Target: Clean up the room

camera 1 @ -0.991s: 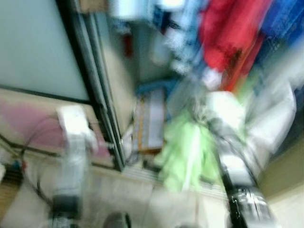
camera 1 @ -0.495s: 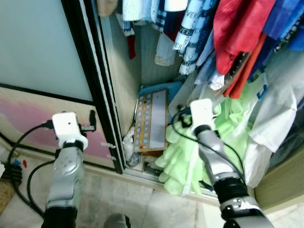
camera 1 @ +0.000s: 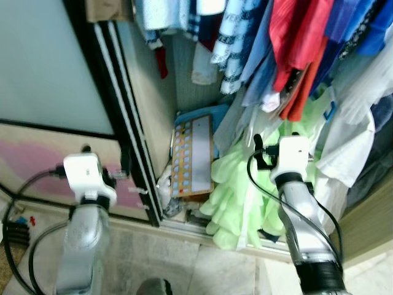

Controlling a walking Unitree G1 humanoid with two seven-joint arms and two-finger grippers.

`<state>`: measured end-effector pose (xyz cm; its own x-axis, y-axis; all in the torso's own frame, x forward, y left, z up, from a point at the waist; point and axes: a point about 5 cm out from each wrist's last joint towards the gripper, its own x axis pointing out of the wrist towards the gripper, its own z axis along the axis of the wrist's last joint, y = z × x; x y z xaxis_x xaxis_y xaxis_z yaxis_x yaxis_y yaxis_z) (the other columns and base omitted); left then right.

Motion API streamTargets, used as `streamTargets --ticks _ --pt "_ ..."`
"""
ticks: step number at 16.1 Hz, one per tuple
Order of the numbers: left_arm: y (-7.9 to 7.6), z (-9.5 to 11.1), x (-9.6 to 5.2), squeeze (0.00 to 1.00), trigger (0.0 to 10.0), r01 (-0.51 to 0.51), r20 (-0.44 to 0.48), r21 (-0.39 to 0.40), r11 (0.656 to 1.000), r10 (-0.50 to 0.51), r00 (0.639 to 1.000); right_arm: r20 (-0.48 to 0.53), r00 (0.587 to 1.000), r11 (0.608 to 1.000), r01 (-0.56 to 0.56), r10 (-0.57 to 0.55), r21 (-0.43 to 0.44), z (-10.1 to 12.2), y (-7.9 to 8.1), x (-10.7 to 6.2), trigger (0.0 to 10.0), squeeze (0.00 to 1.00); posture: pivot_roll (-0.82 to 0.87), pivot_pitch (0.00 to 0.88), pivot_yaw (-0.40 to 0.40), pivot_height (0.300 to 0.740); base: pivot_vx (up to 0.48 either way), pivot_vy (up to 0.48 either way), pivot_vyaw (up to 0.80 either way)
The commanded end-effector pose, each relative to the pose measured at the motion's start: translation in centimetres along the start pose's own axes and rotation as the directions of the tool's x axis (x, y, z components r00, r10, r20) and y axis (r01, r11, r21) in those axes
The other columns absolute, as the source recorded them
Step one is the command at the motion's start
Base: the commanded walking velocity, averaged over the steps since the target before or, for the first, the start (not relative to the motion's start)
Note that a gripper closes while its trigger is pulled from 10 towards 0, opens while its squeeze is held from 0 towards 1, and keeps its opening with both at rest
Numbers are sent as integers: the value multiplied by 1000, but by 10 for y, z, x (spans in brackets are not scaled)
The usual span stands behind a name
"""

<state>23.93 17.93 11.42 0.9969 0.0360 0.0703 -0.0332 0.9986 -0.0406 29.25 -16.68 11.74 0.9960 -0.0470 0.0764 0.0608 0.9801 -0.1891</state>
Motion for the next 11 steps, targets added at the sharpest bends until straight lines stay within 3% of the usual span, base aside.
streamTargets --ticks 1,2,8,11 --pt "-4 -2 -3 0 10000 35 -16 -13 999 -35 999 3 1000 1000 -2 2 -14 0 -1 -3 10000 0 25 21 57 740 0 0 0" --pt "-5 -2 -4 0 10000 39 -19 -14 999 -40 999 0 1000 1000 2 -2 -13 -2 -1 -3 10000 0 28 12 58 740 0 0 0" --pt "-8 -3 14 0 10000 25 -16 53 998 -24 1000 -27 1000 1000 -13 12 -17 -3 9 16 10000 0 52 0 1 740 0 0 800" --pt "-4 -2 3 0 10000 0 -10 88 996 0 1000 -23 1000 1000 -9 9 -9 -1 4 10 10000 0 53 3 -5 740 0 0 800"
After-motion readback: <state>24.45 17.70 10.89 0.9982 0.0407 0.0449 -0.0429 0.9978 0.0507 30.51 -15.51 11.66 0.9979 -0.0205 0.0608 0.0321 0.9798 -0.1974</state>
